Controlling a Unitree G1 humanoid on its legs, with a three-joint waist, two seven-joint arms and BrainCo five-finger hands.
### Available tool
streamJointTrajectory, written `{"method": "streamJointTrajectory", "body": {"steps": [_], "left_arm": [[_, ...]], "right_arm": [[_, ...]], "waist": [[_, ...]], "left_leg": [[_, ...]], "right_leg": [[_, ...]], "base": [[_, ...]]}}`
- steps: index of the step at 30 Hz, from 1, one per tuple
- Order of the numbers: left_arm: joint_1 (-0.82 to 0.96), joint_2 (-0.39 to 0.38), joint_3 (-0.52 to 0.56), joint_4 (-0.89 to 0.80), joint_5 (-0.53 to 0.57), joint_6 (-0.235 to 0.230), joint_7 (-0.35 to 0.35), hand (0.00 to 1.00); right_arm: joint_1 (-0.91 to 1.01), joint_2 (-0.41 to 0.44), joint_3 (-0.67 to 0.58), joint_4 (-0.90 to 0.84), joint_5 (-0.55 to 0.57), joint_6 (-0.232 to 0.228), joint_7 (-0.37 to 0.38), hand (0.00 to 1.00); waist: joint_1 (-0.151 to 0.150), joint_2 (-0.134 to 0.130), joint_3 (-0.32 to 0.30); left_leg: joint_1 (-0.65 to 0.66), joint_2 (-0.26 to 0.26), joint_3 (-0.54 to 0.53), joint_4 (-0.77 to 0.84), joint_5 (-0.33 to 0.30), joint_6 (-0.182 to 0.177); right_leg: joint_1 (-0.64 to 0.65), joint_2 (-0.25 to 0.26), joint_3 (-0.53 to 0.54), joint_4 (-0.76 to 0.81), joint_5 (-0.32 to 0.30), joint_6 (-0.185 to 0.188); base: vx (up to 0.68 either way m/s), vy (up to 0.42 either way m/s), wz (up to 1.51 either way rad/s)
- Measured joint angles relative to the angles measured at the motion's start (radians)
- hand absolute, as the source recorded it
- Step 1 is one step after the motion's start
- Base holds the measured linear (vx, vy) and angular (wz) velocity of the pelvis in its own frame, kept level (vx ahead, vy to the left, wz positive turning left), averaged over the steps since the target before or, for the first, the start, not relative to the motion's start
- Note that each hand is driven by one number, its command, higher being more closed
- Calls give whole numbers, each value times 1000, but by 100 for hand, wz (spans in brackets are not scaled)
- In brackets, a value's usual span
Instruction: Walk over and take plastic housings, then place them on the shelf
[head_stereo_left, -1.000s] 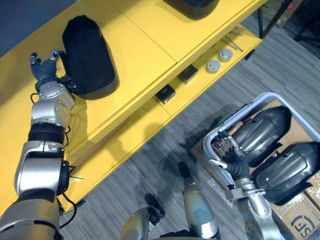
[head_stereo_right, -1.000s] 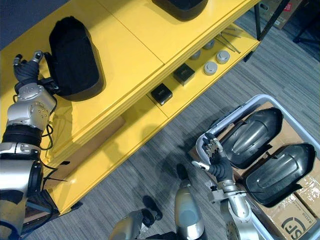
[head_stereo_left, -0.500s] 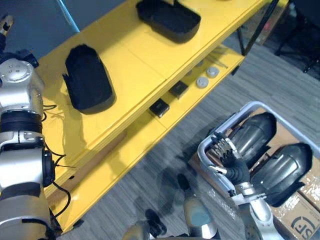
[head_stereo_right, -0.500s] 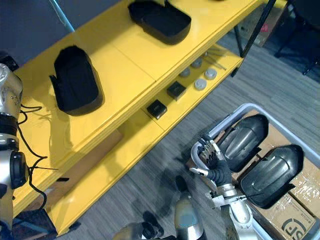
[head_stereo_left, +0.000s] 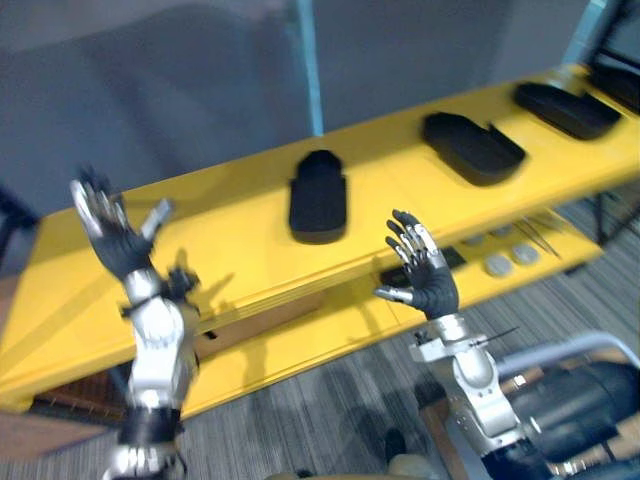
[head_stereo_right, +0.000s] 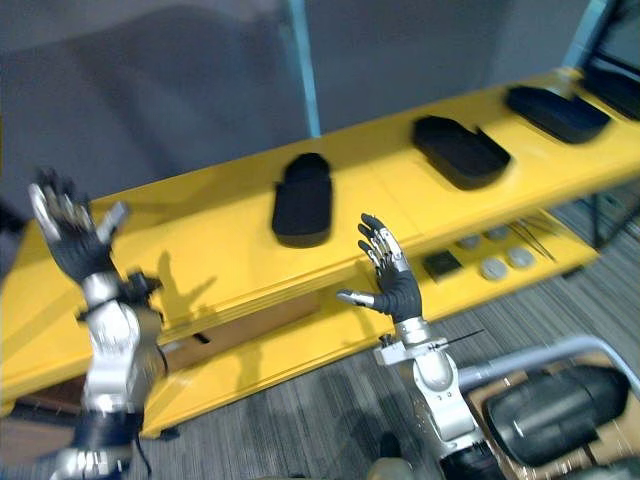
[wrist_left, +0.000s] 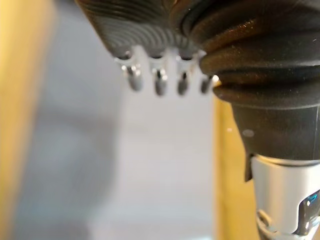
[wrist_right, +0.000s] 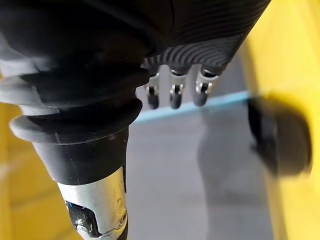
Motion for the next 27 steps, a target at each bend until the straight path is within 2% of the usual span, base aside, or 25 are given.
{"method": "streamJointTrajectory", "body": {"steps": [2, 3, 4, 6, 8, 10, 12, 14, 17, 20, 21, 24, 27], "left_arm": [[113, -55, -2, -22, -12, 3, -90, 0], [136, -65, -7, -33, -24, 7, -114, 0], [175, -85, -13, -56, -55, 23, -168, 0], [230, -92, -50, -82, -95, 30, -244, 0], [284, -97, -111, -90, -132, 50, -338, 0], [319, -101, -153, -90, -138, 63, -394, 0], [329, -101, -190, -82, -146, 63, -452, 0], [324, -98, -232, -59, -149, 59, -504, 0], [298, -72, -295, -7, -151, 49, -527, 0], [260, -69, -335, 12, -157, 48, -531, 0], [243, -66, -348, 24, -159, 48, -531, 0], [217, -50, -372, 36, -160, 49, -529, 0], [202, -39, -377, 47, -162, 49, -521, 0]], "right_arm": [[-61, 47, 8, 65, -8, 30, -39, 0], [-75, 62, 11, 80, -8, 36, -53, 0], [-99, 84, 29, 111, -9, 40, -84, 0], [-127, 116, 46, 162, -18, 58, -117, 0], [-157, 146, 46, 247, -30, 69, -160, 0], [-187, 156, 45, 309, -30, 73, -198, 0], [-232, 164, 43, 369, -31, 73, -238, 0], [-309, 170, 41, 475, -52, 84, -290, 0], [-390, 183, 21, 574, -70, 104, -357, 0], [-482, 199, -19, 657, -72, 124, -416, 0], [-513, 200, -43, 683, -72, 126, -437, 0], [-611, 198, -110, 747, -72, 146, -461, 0], [-672, 190, -135, 780, -72, 159, -478, 0]], "waist": [[49, -12, -7], [59, -14, -8], [72, -18, -14], [82, -30, -29], [112, -43, -35], [128, -48, -38], [131, -52, -40], [155, -54, -33], [177, -53, -24], [187, -52, 12], [199, -51, 27], [207, -37, 74], [207, -26, 95]], "left_leg": [[-3, -12, -36, -4, 5, 0], [-3, -14, -43, -4, 5, 0], [-7, -21, -59, -6, 3, 0], [-30, -25, -75, -12, 8, -3], [-40, -26, -90, -14, 14, -5], [-53, -29, -105, -10, 15, -6], [-71, -36, -132, -10, 27, -4], [-72, -37, -138, -10, 36, -5], [-90, -36, -147, 6, 36, -4], [-92, -37, -161, 11, 36, -4], [-95, -36, -162, 17, 36, -4], [-110, -35, -165, 36, 35, -4], [-131, -33, -166, 44, 34, -4]], "right_leg": [[23, -12, -47, -4, -9, 0], [29, -14, -53, -6, -17, -2], [32, -22, -67, -7, -22, 1], [29, -25, -95, -8, -26, 6], [29, -32, -115, -8, -29, 9], [28, -34, -133, -4, -31, 10], [25, -39, -165, 0, -33, 12], [23, -40, -170, 1, -28, 12], [28, -39, -188, 1, -27, 13], [30, -36, -194, 1, -26, 13], [30, -35, -194, 1, -27, 12], [25, -35, -202, 10, -29, 9], [4, -36, -207, 21, -31, 7]], "base": [[-102, -5, 59], [-94, 7, 37], [-103, 10, 39], [-73, 6, 42], [-11, 26, 28], [14, 22, 27], [35, 11, 43], [41, 25, 12], [43, 23, 15], [29, 18, 13], [-4, 18, 7], [-27, 31, 8], [-63, 29, 4]]}}
